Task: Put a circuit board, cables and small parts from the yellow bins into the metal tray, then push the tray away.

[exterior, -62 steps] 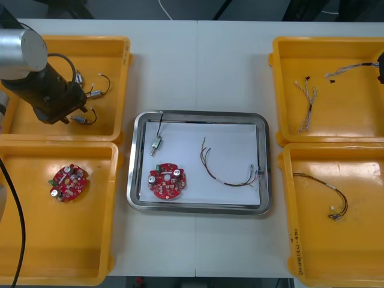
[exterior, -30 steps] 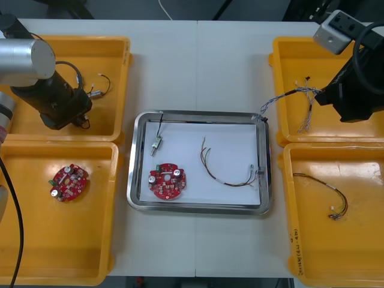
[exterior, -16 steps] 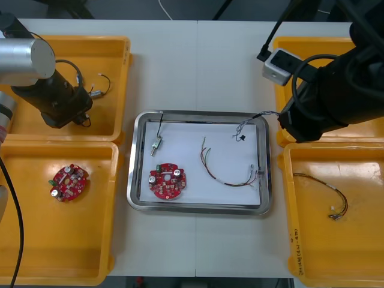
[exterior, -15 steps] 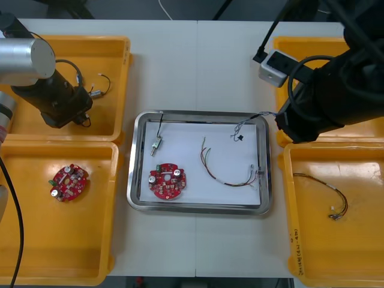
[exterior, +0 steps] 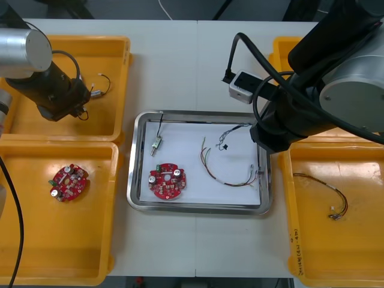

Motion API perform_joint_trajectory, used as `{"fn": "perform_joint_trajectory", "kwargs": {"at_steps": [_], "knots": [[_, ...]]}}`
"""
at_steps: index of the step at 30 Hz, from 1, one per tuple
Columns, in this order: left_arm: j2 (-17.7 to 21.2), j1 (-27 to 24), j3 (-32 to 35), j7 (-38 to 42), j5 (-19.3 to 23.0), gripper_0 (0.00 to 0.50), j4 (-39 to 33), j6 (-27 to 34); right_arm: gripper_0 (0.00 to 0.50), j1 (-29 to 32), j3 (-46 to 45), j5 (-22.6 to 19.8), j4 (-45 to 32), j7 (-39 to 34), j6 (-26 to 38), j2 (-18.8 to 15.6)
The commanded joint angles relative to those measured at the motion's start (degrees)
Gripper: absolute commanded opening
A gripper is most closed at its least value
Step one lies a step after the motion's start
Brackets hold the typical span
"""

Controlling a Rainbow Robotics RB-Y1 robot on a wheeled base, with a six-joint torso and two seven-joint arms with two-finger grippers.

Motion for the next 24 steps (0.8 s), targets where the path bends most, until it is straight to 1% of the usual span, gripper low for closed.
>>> {"fn": "perform_joint_trajectory", "kwargs": {"at_steps": [1,4,9,13,14,18,21,24], "knots": [[3.03,-2.07,3.87,0.56,-1.24,0.000,-5.70,4.43,0.000,-2.26,3.46,2.14,1.26,2.06,0.19,1.93],[3.38,-2.07,5.54,-2.34,-1.59,0.000,-7.73,7.85,0.000,-2.26,3.90,2.05,3.02,2.15,0.19,2.81],[4.00,-2.07,6.07,-4.97,-1.85,0.000,-9.75,10.23,0.000,-2.26,4.25,1.88,5.22,2.33,0.19,3.60],[4.17,-2.07,6.07,-5.85,-2.29,0.000,-11.50,11.37,0.000,-2.35,5.04,3.63,5.57,2.33,0.19,4.04],[4.35,-2.07,6.16,-6.82,-2.47,0.000,-12.38,12.25,0.000,-2.35,5.39,4.78,5.57,2.41,0.19,4.39],[4.35,-2.07,7.30,-9.46,-2.82,0.001,-13.97,14.62,0.000,-2.26,5.57,5.74,6.27,2.59,0.19,5.18],[4.35,-2.07,7.57,-10.60,-3.00,0.000,-15.90,16.91,0.000,-2.26,5.66,6.18,7.42,2.85,0.19,6.06],[4.35,-2.07,7.57,-11.21,-2.73,0.001,-18.27,18.75,0.000,-2.26,6.10,7.85,8.56,3.38,0.19,7.56]]}}
